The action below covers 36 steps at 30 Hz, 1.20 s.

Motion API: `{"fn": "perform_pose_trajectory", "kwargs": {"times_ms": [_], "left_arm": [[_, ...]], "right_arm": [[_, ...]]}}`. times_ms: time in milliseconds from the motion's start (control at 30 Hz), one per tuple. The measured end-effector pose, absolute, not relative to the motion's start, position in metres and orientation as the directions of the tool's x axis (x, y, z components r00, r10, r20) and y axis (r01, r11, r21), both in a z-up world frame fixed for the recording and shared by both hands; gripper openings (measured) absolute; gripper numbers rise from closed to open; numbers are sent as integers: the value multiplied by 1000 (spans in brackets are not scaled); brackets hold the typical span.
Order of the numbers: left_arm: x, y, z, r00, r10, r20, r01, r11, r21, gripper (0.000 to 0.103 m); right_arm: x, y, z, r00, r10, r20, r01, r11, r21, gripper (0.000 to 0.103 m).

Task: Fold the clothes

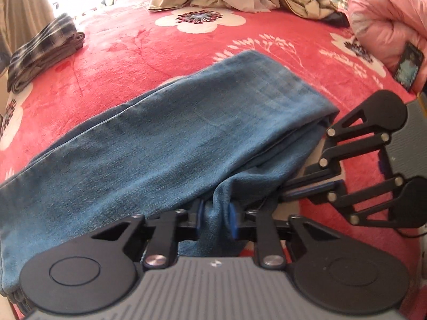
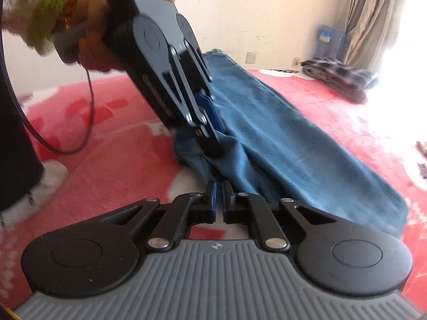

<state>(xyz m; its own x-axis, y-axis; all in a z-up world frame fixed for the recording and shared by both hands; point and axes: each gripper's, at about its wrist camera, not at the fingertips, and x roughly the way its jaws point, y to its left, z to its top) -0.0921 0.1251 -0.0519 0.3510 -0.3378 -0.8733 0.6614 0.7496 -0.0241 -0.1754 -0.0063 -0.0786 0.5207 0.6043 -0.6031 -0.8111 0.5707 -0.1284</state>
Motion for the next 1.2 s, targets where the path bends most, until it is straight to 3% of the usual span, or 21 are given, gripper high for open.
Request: {"fn": "perform_pose_trajectory", "kwargs": {"times_ms": [167,300,367,433,500,667,700,933,1133,1200], "left_arm": [[-92,119,-52,347,-321,-881,677,736,-2,19],[-100,108,-56,362,-281,-889,722,688,77,26],[-103,104,-59,381,-269,-885,727,679,107,25],[-107,100,-61,414,-254,-874,729,668,151,16],[-117,94,-59,482,-224,-847,732,634,249,11],[-164,74,-55,740,-136,-658,646,416,641,8],[-169,72,-61,753,-124,-646,638,376,672,7],[-173,73,-99,744,-73,-665,653,296,697,12],[-169,80,-90,737,-102,-668,654,355,668,17],[-171,79,-92,745,-112,-657,649,346,677,17]], "right_arm": [[-173,-4,-82,541,586,-603,-807,563,-177,8],[-175,7,-86,530,577,-622,-820,537,-200,30],[-173,11,-89,539,556,-633,-812,543,-214,30],[-170,13,-90,543,546,-638,-804,557,-208,26],[-169,15,-89,551,536,-639,-793,574,-203,4],[-184,9,-79,606,555,-570,-778,562,-280,1],[-187,8,-77,606,562,-562,-780,557,-284,1],[-178,1,-82,520,592,-615,-832,514,-208,5],[-143,-34,-45,413,703,-579,-832,550,74,6],[-134,-32,-45,422,695,-582,-827,558,66,6]]}}
